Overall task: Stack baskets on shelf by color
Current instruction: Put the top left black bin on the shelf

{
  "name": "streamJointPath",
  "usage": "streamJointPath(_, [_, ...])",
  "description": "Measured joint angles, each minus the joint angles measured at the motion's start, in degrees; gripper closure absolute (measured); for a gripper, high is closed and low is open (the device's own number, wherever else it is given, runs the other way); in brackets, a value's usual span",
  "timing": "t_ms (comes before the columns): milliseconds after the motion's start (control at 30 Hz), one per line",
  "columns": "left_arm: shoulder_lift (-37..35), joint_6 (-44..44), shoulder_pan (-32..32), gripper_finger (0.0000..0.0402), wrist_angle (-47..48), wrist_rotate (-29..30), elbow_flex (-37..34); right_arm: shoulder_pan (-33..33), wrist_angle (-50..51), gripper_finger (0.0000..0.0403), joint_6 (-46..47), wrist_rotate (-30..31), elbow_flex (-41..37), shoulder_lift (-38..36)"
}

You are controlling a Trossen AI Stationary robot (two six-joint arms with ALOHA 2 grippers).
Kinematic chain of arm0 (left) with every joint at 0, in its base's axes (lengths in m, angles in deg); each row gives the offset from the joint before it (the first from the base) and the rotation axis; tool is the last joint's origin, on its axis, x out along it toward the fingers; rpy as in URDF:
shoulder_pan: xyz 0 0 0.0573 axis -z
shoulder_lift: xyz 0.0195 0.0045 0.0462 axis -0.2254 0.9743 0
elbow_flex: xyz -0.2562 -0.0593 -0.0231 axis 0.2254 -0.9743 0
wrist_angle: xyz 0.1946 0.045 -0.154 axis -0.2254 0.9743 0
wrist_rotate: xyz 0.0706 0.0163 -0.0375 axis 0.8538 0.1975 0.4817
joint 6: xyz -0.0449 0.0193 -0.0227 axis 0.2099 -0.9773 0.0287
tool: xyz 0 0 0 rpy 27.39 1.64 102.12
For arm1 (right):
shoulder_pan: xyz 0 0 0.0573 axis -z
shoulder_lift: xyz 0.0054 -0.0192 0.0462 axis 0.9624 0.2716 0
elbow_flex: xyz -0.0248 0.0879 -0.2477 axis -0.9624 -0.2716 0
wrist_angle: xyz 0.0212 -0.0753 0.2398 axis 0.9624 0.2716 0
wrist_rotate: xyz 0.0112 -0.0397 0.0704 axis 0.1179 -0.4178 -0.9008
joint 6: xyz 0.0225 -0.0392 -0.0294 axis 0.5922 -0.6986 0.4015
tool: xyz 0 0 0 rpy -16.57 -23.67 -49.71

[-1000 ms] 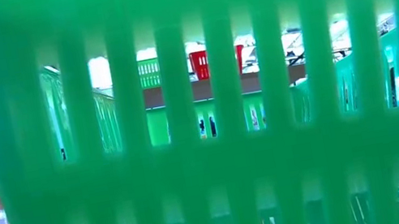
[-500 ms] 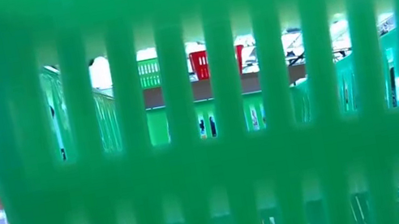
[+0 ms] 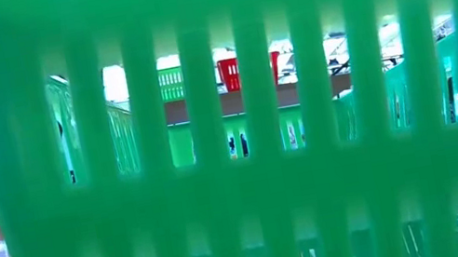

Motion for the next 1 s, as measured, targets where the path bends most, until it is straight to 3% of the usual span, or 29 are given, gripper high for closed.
streamJointPath(667, [8.67,-3.94,-0.02,0.0224,-2.02,1.98,-0.30,-0.07,-0.85,0.0260,3.06,0.04,0.00,0.00])
streamJointPath(1000, [8.67,-4.00,0.45,0.0290,-1.34,1.95,-0.30,-0.07,-0.84,0.0260,3.21,0.04,0.00,0.00])
